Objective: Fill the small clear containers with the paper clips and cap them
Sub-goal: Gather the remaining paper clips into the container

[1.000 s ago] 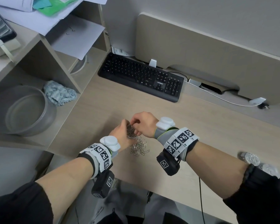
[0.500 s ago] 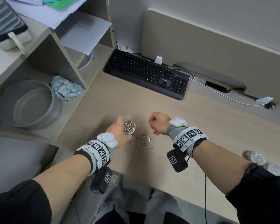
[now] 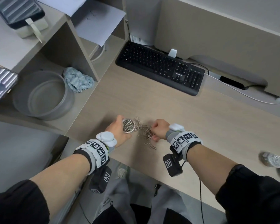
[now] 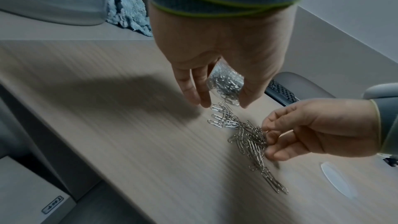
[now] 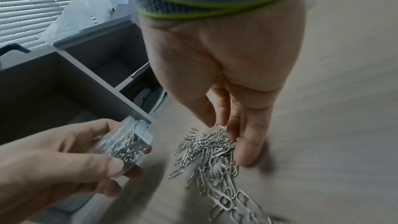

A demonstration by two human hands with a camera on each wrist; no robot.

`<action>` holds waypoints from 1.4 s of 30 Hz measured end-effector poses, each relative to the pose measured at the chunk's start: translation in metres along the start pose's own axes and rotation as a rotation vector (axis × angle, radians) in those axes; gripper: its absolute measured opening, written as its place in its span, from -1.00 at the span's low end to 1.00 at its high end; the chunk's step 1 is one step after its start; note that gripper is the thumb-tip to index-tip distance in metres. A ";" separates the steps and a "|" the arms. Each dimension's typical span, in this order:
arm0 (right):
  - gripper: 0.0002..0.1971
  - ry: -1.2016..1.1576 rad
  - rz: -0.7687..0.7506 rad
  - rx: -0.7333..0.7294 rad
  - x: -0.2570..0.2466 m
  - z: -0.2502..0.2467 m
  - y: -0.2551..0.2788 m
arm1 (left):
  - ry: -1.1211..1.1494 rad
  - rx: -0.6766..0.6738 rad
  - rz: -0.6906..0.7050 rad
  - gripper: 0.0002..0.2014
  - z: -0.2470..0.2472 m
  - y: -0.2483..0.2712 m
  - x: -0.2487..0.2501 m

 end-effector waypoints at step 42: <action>-0.91 0.160 -0.239 0.009 -0.038 -0.026 0.003 | -0.056 -0.052 0.038 -0.41 0.015 -0.006 0.013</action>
Point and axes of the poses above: each hand's wrist, its own y-axis away from the middle knuckle, its own z-axis out of the palm, x = y × z, the point moved 10 cm from there along -y, towards the middle knuckle, and after that the axes turned 10 degrees about -z, right-handed, at the moved point
